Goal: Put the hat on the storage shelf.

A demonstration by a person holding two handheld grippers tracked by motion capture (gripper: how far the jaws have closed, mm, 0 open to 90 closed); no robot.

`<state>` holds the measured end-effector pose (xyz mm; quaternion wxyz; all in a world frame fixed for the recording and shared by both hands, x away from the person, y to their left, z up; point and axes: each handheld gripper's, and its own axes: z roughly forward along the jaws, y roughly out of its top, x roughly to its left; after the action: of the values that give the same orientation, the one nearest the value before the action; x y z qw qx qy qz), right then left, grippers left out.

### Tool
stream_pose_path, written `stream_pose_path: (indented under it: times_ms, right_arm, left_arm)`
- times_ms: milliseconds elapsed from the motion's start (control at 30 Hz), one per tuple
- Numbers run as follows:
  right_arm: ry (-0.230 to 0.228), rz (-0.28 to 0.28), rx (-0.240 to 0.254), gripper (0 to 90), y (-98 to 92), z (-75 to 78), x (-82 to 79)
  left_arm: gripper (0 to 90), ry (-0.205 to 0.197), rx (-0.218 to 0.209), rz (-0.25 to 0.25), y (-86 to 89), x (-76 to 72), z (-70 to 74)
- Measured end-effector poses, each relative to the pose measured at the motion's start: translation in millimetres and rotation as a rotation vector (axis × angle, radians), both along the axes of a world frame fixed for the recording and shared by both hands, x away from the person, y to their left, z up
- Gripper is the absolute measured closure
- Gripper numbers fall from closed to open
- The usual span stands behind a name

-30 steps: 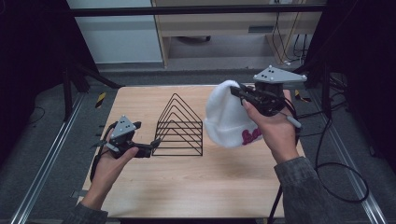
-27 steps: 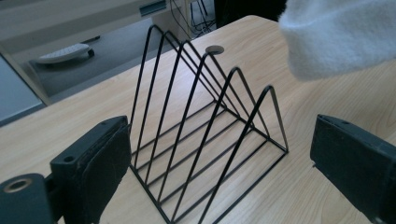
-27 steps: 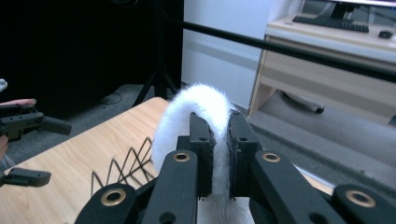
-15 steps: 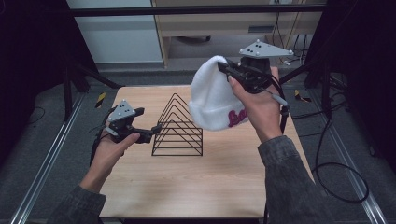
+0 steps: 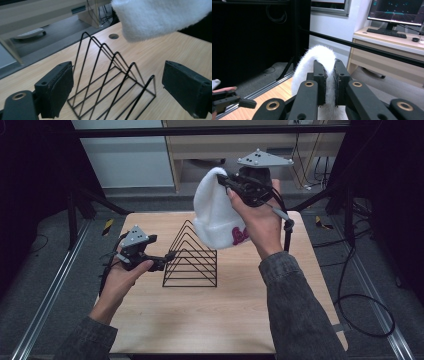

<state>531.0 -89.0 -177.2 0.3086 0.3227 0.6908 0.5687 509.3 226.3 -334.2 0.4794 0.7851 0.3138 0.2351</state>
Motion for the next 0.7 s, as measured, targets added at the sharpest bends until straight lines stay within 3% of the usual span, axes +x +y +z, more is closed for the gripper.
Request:
stream_pose_path:
  times_ms: [267,400,533,700]
  right_arm:
    - [-0.017,0.043,-0.005,83.4,23.8,9.6,5.5]
    - [-0.022,0.075,0.004,83.4,34.7,16.0,10.1]
    - [-0.023,0.097,0.005,83.4,45.2,16.9,11.0]
    - [-0.005,0.114,0.019,83.4,53.6,14.3,11.4]
  left_arm:
    - [10.3,-0.006,0.010,0.004,2.5,-0.2,17.2]
    - [11.5,0.013,-0.070,-0.005,7.5,6.5,21.5]
    - [15.9,0.036,-0.109,-0.018,9.9,13.2,21.0]
    - [20.7,0.032,-0.074,-0.038,6.6,16.1,22.2]
